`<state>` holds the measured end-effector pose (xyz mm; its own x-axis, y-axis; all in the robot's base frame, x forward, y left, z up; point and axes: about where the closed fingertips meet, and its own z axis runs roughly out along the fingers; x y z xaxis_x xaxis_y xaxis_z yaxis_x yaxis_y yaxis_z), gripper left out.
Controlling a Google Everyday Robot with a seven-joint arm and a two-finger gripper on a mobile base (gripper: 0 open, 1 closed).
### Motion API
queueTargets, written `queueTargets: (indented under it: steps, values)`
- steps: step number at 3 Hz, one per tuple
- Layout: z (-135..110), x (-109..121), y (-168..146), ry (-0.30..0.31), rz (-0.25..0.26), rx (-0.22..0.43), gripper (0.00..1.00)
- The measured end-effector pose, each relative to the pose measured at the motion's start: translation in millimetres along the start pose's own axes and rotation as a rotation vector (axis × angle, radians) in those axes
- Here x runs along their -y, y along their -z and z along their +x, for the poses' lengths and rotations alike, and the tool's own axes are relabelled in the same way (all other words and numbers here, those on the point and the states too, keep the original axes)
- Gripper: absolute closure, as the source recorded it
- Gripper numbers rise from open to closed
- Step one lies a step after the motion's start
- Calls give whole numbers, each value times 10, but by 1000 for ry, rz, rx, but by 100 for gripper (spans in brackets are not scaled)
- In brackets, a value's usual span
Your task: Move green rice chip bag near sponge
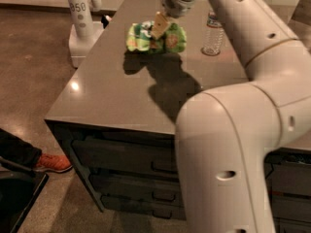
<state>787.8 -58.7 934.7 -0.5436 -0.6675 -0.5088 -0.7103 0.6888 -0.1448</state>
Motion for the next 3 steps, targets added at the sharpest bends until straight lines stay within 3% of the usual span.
queueTargets:
  steps: [1, 3]
  values:
    - [-205, -32, -141, 10, 15, 10, 66]
    - [-270, -26, -281, 21, 31, -3, 20]
